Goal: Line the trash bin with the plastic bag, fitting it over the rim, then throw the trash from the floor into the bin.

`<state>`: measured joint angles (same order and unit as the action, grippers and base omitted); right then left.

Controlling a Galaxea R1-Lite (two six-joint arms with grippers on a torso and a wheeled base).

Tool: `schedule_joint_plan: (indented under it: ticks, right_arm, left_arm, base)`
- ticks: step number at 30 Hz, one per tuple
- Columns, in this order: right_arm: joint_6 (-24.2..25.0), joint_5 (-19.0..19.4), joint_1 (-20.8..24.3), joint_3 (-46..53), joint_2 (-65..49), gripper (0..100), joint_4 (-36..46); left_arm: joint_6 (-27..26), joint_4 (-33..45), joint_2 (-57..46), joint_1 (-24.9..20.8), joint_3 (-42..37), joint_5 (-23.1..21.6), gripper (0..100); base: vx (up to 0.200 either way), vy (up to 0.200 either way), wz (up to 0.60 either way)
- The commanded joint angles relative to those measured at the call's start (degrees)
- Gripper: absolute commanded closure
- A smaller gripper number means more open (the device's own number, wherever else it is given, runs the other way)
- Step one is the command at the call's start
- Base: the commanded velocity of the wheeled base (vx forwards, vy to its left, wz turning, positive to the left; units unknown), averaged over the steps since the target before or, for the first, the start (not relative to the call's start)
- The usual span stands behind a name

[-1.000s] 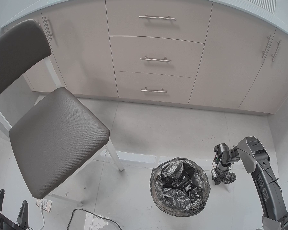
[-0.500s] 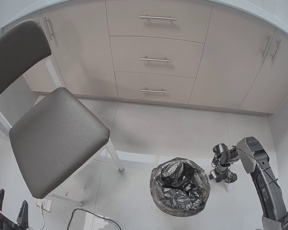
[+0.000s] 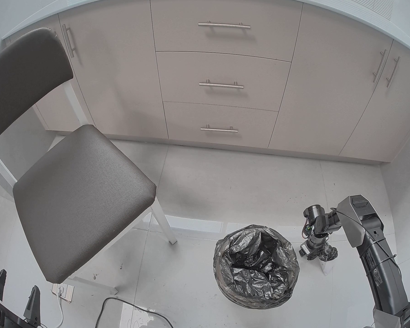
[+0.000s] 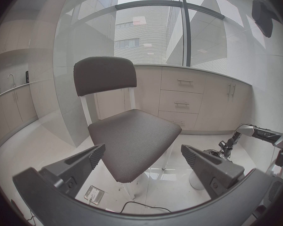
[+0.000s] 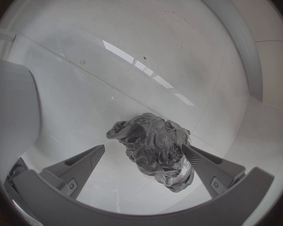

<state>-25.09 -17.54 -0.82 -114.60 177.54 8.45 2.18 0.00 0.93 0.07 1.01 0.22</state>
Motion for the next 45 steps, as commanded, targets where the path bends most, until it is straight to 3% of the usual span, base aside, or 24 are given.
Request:
schedule_joint_plan:
  ticks: [1, 7, 8, 28, 34, 45]
  right_arm:
    - [0.0, -0.1, -0.4, 0.0, 0.1, 0, -0.1]
    - [0.0, -0.1, -0.9, 0.0, 0.1, 0, -0.2]
    - [0.0, -0.1, -0.9, 0.0, 0.1, 100, -0.2]
    - [1.4, -0.7, -0.7, 0.0, 0.1, 100, -0.8]
    - [1.9, -0.7, 0.2, 0.0, 0.1, 100, 10.0]
    - [2.0, -0.7, 1.7, 0.0, -9.3, 100, 7.8]
  left_arm:
    - [0.0, 0.0, -0.9, 0.0, -0.9, 0.0, 0]
    - [0.0, 0.0, -0.9, 0.0, -0.9, 0.0, 0]
    - [0.0, 0.0, -0.9, 0.0, -0.9, 0.0, 0]
    - [0.0, 0.0, -0.9, 0.0, -0.9, 0.0, 0]
    - [0.1, 0.0, -0.9, 0.0, -0.9, 0.0, 0]
    - [0.1, 0.0, -0.9, 0.0, -0.8, 0.0, 0]
  base:
    - [0.000, 0.000, 0.00]
    - [0.000, 0.000, 0.00]
    - [0.000, 0.000, 0.00]
    - [0.000, 0.000, 0.00]
    - [0.000, 0.000, 0.00]
    - [0.000, 0.000, 0.00]
